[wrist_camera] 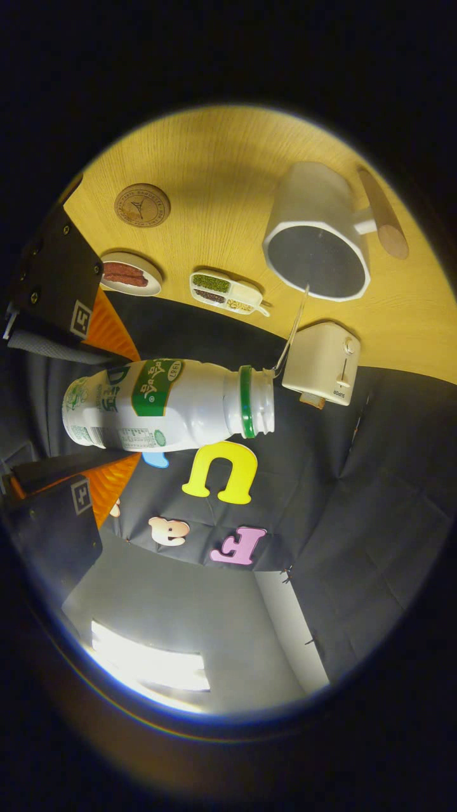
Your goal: Take the bottle from table, then pour the juice into the cup, finally place the bottle on the coaster
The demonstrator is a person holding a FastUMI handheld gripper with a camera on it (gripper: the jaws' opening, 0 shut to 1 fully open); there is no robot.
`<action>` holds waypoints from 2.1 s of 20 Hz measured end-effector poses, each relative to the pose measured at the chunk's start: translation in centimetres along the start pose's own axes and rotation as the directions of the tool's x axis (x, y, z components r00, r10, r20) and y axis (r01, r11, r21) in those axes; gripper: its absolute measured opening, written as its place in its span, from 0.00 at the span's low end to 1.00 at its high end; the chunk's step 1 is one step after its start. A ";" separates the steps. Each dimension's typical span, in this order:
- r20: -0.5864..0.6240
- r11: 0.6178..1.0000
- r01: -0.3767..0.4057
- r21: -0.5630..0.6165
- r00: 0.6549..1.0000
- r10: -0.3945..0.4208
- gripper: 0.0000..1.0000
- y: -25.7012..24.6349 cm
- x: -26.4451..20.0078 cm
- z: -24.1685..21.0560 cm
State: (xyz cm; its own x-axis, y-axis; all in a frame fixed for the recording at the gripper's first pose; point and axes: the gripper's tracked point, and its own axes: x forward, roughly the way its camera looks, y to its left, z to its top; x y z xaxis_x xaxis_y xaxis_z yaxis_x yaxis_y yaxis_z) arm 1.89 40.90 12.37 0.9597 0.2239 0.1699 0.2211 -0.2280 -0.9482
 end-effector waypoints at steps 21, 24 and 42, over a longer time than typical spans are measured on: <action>0.031 0.992 0.067 -0.106 0.997 -0.064 0.65 -0.6 0.1 1.0; 0.040 0.989 0.079 -0.124 0.996 -0.075 0.65 -0.7 0.0 1.3; 0.088 0.968 0.139 -0.208 0.988 -0.123 0.65 -0.9 -0.1 2.0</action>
State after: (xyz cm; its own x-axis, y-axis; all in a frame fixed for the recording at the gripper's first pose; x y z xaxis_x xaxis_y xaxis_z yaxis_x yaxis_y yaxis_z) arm 1.23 42.93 12.67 0.9061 0.3329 0.2611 0.3837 -0.3868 -0.8385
